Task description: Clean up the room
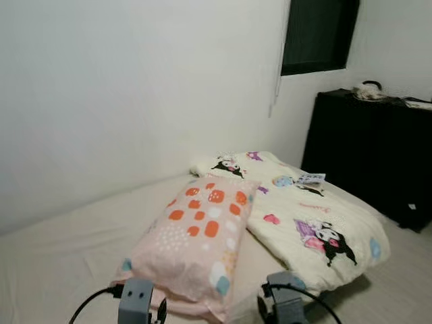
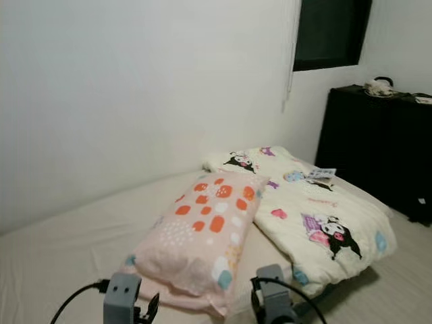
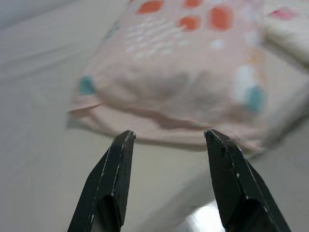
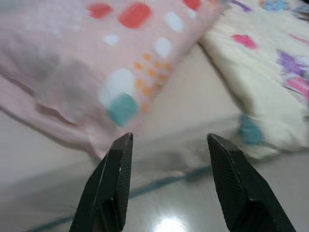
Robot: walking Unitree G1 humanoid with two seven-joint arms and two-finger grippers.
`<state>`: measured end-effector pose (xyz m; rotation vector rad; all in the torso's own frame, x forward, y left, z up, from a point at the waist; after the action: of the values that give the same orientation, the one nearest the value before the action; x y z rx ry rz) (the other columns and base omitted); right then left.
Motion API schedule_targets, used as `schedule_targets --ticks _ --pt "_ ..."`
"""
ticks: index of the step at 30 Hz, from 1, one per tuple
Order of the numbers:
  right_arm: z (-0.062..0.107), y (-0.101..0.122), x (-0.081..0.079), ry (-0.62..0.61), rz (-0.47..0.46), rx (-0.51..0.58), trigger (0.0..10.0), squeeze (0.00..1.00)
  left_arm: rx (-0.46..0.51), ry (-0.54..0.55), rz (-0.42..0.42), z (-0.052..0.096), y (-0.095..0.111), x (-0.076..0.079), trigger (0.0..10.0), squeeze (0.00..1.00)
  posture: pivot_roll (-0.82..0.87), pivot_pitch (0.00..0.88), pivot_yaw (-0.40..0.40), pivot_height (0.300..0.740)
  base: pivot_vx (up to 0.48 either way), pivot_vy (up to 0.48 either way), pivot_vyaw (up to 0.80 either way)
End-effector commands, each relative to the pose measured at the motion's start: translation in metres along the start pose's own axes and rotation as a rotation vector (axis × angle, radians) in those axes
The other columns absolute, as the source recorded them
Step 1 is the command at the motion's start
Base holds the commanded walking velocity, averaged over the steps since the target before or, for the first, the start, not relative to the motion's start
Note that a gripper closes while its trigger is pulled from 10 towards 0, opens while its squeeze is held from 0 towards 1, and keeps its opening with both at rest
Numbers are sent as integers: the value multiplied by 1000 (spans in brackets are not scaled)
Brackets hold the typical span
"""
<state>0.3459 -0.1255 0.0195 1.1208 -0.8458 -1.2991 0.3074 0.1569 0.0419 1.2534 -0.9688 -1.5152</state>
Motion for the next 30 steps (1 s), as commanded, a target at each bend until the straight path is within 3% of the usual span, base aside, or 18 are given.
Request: schedule_targets --ticks 1,22,30 --pt "3 -9 11 -26 0 -33 10000 0 11 -19 9 -2 5 7 10000 0 -47 46 -25 740 255 0 0" --pt "2 -11 9 -13 15 -46 10000 0 -1 7 4 0 1 4 10000 0 -45 33 -31 740 35 0 0" --pt "1 -10 4 21 80 -49 10000 0 8 15 -9 0 2 2 10000 0 -45 23 -30 740 0 0 0"
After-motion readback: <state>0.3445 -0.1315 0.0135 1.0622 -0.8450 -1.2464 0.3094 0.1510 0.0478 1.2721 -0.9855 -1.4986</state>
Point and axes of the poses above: a point about 5 cm out from each wrist's last joint towards the gripper, its own z axis pointing back from the gripper into the wrist, its own y axis along the axis of the wrist's last joint, x = y × z, the point moved 6 cm from there along -z, pointing out of the wrist towards the gripper, and after that the axes turned 14 degrees about -z, right-handed, at the moved point
